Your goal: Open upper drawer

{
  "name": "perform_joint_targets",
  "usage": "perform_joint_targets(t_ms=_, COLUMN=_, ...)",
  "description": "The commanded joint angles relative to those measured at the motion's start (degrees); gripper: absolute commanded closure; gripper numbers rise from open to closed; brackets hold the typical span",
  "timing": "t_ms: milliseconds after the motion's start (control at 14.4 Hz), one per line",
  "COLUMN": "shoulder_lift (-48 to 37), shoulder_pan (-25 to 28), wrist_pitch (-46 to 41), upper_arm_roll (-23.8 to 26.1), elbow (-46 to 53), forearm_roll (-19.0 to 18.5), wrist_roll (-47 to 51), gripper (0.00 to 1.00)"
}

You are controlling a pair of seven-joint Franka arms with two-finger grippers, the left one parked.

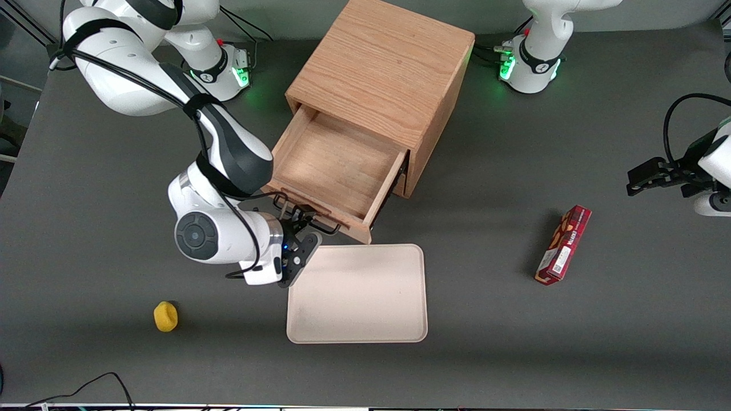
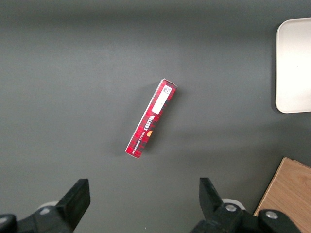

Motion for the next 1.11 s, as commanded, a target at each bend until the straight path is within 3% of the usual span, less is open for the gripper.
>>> perform_joint_targets(t_ms=0, shoulder_lift=1.43, shoulder_pan=0.66, wrist_pitch=-0.9, upper_arm_roll=-1.43, elbow=4.05, forearm_roll=-1.5, wrist_roll=-1.87, gripper=0.0)
perform_joint_targets(t_ms=347, shoulder_lift=-0.84, shoulder_pan=0.22, wrist_pitch=-1.86, upper_arm_roll=-2.22, elbow=6.43, forearm_roll=-1.5, wrist_roll=-1.87, gripper=0.0)
perform_joint_targets(t_ms=554, shoulder_lift=-11.36, shoulder_pan=-0.05, wrist_pitch=-4.5, upper_arm_roll=-2.75, elbow=5.73, forearm_roll=-1.59, wrist_roll=0.4, gripper=0.0)
perform_joint_targets(t_ms=832, shoulder_lift=-23.07, shoulder_pan=-2.15, wrist_pitch=-15.02, upper_arm_roll=-4.6, elbow=3.61, forearm_roll=-1.68, wrist_roll=22.7, gripper=0.0)
perform_joint_targets(t_ms=1040, shoulder_lift=-29.23, shoulder_pan=-4.7, wrist_pitch=-27.99, upper_arm_roll=-8.53, elbow=3.0, forearm_roll=-0.98, wrist_roll=27.91, gripper=0.0)
